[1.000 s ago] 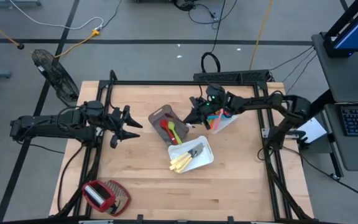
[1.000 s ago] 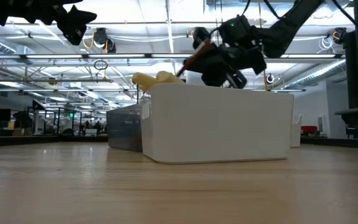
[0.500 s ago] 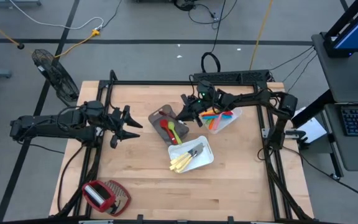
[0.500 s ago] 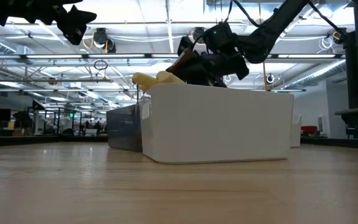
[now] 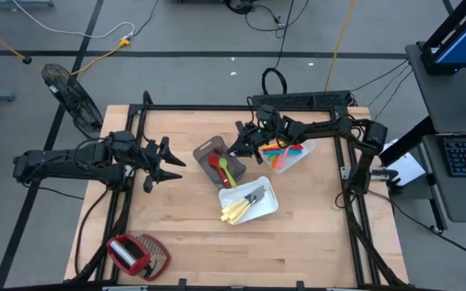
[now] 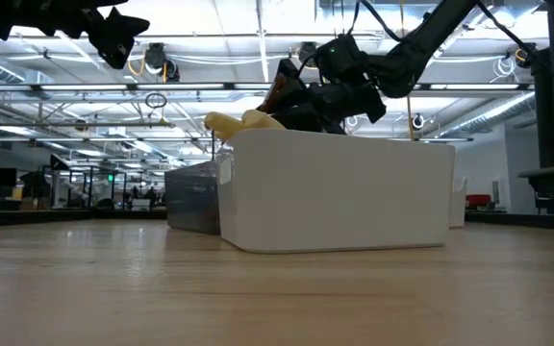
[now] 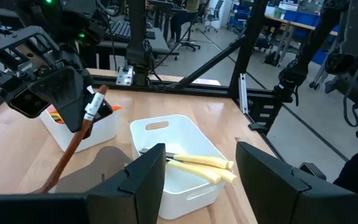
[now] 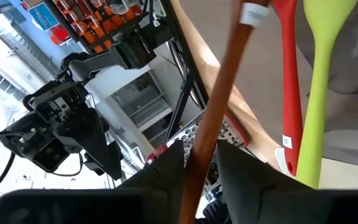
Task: Pick & Place Kitchen Items
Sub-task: Put the brown serving spoon into the black bin
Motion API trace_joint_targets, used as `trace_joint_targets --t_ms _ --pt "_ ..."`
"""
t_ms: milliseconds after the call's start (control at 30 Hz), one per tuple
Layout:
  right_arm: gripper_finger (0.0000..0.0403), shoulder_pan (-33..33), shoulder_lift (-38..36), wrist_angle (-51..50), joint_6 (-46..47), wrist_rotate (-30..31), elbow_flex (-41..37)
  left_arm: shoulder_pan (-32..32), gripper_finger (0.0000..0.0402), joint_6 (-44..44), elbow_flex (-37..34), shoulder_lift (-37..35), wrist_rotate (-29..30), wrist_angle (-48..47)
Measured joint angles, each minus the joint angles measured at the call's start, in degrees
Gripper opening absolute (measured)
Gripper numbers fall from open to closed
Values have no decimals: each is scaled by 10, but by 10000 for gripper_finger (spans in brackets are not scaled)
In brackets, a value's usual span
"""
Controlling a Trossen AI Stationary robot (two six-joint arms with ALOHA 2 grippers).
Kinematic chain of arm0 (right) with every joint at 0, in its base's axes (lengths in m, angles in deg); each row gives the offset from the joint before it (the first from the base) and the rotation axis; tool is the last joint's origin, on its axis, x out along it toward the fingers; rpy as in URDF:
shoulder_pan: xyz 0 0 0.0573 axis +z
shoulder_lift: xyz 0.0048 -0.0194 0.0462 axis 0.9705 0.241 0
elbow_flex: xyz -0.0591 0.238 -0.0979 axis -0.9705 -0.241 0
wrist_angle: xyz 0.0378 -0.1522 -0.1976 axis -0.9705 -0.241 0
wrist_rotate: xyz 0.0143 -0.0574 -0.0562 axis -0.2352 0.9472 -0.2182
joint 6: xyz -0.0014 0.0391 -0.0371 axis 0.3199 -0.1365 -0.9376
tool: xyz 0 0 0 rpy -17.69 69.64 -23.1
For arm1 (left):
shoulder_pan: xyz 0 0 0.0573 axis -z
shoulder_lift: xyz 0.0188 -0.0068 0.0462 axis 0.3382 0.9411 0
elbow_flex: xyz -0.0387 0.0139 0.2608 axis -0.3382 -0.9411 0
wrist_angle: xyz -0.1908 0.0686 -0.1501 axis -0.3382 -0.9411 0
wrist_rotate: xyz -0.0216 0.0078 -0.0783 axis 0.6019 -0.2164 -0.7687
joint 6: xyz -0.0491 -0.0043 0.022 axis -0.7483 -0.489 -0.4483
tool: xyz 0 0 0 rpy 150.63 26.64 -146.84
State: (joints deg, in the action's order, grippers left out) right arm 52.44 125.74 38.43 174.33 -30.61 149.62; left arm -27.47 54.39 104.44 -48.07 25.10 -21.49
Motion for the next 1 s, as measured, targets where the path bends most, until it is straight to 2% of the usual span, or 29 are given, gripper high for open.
trace_joint_targets --t_ms 367,700,1000 --pt "125 0 0 31 -22 -5 0 0 202 0 0 0 0 0" --pt "117 13 0 30 -34 3 0 0 202 -8 0 0 0 0" --pt "116 20 0 30 -112 19 0 0 202 -8 0 0 0 0"
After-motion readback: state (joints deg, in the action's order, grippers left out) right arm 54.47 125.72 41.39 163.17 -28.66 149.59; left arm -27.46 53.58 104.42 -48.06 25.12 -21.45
